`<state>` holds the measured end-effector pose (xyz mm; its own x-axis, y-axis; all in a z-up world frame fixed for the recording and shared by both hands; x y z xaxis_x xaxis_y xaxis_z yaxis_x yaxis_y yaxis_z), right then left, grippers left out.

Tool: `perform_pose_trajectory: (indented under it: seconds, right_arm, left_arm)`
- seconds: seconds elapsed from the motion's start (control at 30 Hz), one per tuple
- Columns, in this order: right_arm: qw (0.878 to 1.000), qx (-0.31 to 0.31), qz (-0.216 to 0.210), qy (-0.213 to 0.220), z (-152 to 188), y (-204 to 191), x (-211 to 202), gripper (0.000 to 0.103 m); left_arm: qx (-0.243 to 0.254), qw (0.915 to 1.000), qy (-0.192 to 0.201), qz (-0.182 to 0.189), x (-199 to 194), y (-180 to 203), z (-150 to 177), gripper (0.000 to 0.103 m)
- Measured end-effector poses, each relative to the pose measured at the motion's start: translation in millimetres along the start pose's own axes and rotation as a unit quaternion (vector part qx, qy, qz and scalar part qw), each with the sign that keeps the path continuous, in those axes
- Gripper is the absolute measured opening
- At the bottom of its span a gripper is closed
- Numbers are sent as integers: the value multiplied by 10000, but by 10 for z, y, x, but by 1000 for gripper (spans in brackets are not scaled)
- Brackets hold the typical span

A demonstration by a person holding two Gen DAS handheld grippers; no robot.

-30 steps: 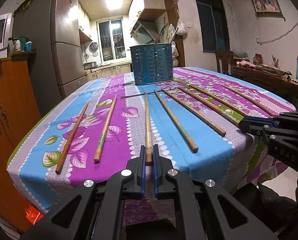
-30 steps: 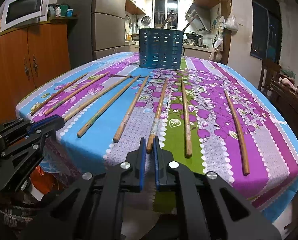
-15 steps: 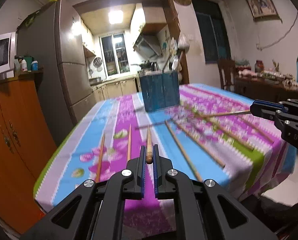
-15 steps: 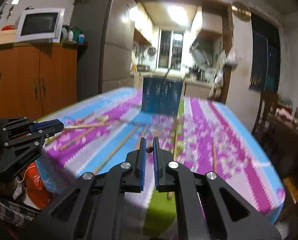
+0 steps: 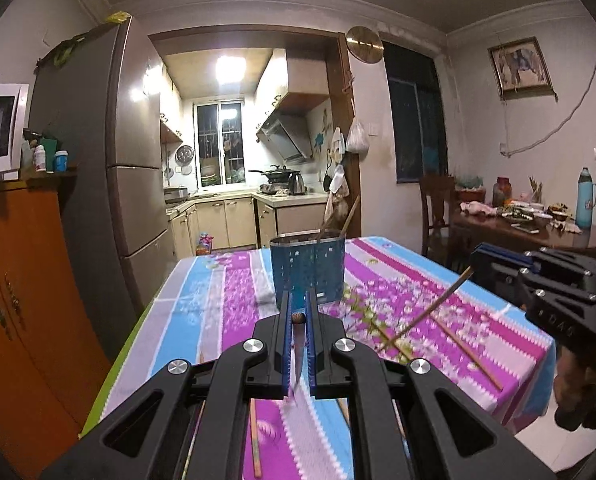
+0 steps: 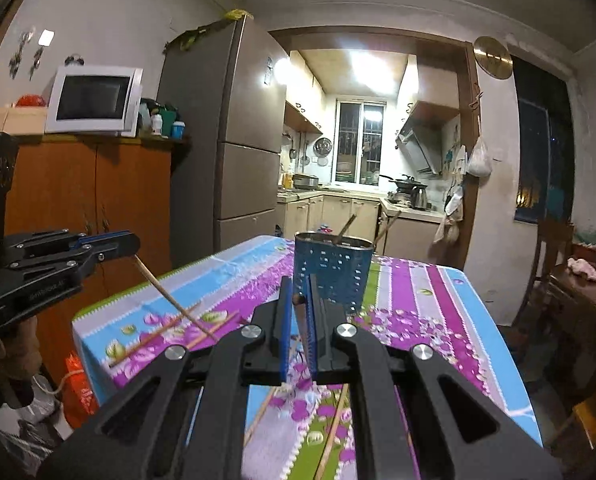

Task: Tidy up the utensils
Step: 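Lift the chopsticks with both tools and carry them above the blue holder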

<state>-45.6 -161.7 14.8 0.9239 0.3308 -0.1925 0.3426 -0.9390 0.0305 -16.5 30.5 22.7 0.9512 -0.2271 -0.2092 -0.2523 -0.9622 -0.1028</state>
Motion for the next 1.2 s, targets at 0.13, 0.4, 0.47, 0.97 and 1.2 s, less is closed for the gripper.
perform_pose_trajectory:
  seconds: [0.13,0.4,0.47,0.97,1.2]
  right_arm:
    - [9996,242,-134,-11,-114,156,72,5]
    - [9977,590,-321,47,-308,333,189,5]
    - [9975,630,-324,56,-343,360,217,5]
    - [9970,655,-371,174,-531,375,350,6]
    - [9972,645,-378,87,-510,369,384,6]
  left_arm:
    - [93,9999,48,-3,75,51,-164,8]
    - [104,9999,-3,72,297,65,-371,8]
    - [67,9999,-48,107,369,47,-411,8]
    - [-55,9976,-408,-550,806,-30,-568,8]
    - [68,9951,-379,-908,888,21,-602,8]
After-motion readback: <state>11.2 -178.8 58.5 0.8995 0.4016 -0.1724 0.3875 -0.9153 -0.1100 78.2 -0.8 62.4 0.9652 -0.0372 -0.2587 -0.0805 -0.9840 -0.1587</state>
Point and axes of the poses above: each gripper's, at about its wrist camera, not at the fingertips, and x roughly the way its jaws point, y to its right, z to its underside, the point moved 2 cm from there along x, roughly the way its jaws point, and after that the axes turned 7 degrees about -z, right-handed, at the moved point
